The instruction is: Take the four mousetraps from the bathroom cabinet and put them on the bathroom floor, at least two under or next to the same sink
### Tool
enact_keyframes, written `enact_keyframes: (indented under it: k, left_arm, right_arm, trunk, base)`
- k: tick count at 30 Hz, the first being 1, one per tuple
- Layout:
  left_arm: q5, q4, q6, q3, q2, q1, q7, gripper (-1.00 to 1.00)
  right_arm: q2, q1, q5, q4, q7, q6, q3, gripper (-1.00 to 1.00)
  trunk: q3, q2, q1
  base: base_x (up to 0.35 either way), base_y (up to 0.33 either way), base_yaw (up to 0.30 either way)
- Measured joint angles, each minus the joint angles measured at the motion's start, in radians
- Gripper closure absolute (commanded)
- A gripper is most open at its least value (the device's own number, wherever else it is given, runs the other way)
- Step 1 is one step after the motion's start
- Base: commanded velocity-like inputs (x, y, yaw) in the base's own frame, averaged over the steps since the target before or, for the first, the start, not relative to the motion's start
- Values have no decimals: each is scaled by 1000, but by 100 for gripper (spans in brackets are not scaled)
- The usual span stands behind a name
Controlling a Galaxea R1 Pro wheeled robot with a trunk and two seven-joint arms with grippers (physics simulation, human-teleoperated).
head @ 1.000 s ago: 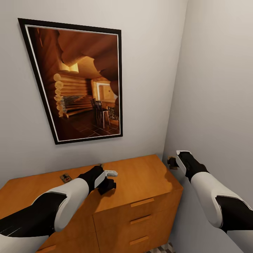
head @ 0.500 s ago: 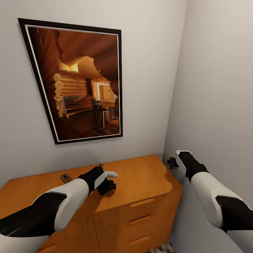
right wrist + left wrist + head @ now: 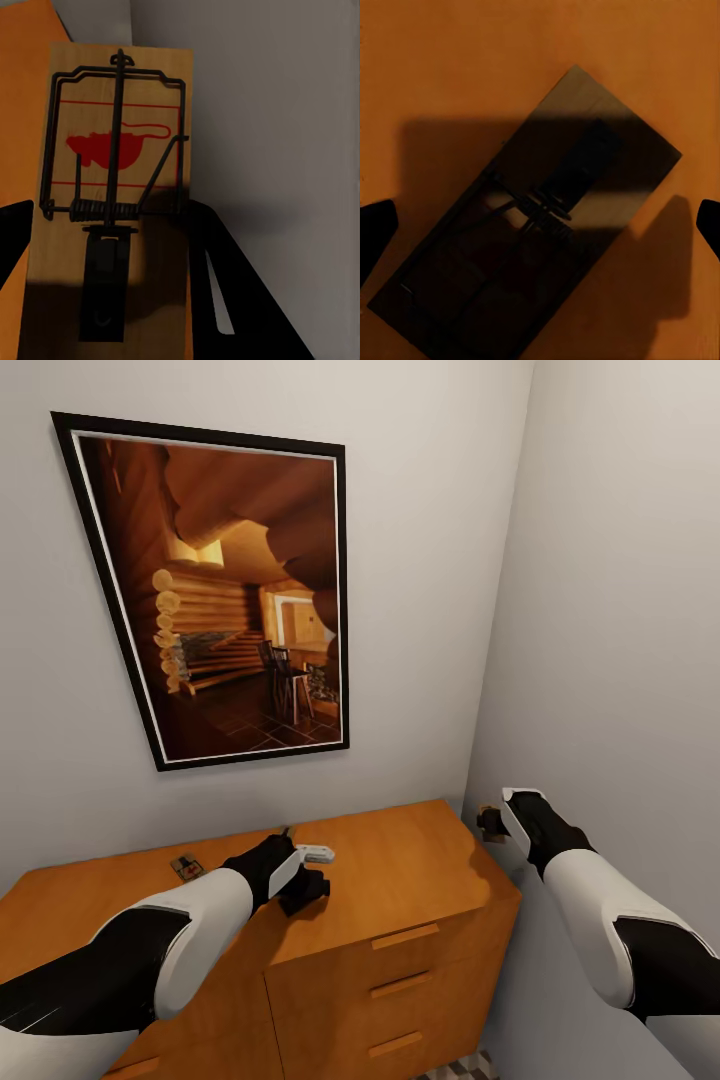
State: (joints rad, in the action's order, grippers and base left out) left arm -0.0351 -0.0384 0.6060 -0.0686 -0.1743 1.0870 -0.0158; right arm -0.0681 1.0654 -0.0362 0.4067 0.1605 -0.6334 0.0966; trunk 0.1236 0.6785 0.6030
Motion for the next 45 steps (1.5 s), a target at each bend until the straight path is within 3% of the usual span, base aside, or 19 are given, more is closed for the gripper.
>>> enact_keyframes:
  k: [45]
  left_arm:
    - [1,13,-4,-8,0,-3,-3,-100]
  right_arm:
    - [-2,0,0,0,-1,1,0,100]
  trunk:
    - [0,0,0]
  base:
    - [0,0,0]
